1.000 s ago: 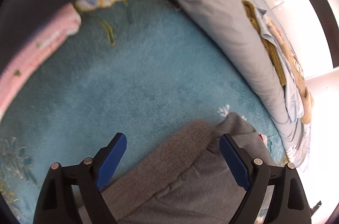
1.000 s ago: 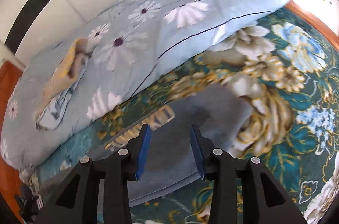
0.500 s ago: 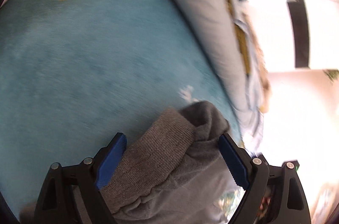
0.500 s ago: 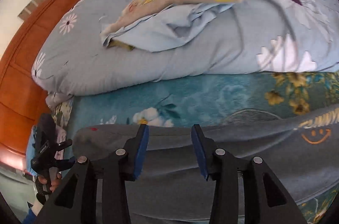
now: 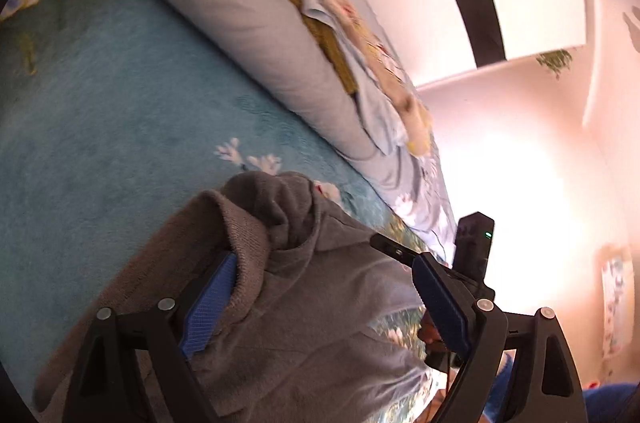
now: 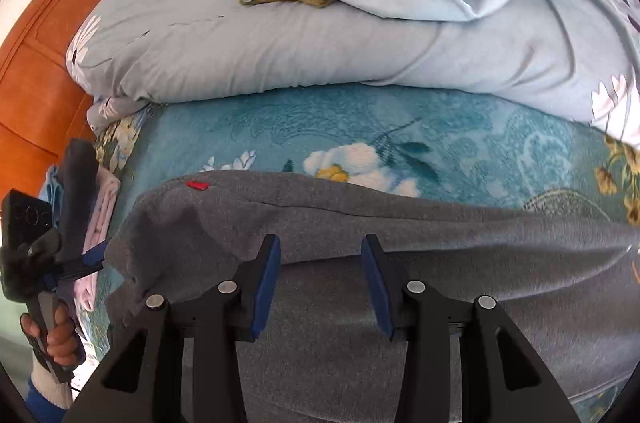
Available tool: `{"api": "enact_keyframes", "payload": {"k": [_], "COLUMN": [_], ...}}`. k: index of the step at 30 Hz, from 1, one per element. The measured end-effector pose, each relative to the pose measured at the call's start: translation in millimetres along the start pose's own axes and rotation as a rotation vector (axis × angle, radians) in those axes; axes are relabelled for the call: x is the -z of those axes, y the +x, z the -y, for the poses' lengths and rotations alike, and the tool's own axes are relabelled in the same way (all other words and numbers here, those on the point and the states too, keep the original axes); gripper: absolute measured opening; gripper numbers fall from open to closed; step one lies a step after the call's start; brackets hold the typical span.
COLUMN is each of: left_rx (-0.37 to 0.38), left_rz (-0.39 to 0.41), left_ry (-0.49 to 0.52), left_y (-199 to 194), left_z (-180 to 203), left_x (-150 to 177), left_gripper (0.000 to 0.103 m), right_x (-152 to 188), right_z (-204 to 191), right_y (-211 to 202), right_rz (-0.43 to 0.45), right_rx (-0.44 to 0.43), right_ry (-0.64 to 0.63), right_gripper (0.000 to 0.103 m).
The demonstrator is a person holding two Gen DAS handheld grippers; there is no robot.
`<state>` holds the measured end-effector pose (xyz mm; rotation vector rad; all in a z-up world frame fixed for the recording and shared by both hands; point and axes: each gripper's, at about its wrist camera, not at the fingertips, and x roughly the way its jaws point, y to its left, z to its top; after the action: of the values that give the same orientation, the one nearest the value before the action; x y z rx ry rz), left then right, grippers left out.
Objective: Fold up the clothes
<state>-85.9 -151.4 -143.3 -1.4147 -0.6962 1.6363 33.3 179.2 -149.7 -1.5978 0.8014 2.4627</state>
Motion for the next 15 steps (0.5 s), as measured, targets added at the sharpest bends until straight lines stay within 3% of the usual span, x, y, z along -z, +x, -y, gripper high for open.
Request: {"api": "enact_keyframes", "payload": {"k": [5,7,9,11,12,15], "left_rx": [-0.012,-0.012,0.003,0.024,0.034,-0.052], "left_rz": [-0.034,-0.034,-0.013,0.021,0.038,0.068], "left_ry": [-0.037,-0.08,-0.13,-0.173,-0.189,-0.153], "left_y": [26,33,32,26,23,16], "left_z": [-2,-11,-22,-31,-36,-35], "left_x": [-3,-4,-5,-5,-5,-6], "left_gripper": [0.089,0.084,0.071,0.051,0.048,0.013], "right_x": [4,4,5,7,8,11], "right_z": [15,23,31,37,40,47], "right_y": [1,0,-2,-4,-4,-4], "right_rz": [-0.003,-0.007,-0.009,-0.01,-0.01,-0.011], "right_rx": [0.025,0.029,0.039,0.043,0.044,0.049], "right_ry": [0.049,0.078,0.099,0.112,0.116,0.132], "right_gripper": [0.043,0.043,0.043,0.043,0.043,0.043]}}
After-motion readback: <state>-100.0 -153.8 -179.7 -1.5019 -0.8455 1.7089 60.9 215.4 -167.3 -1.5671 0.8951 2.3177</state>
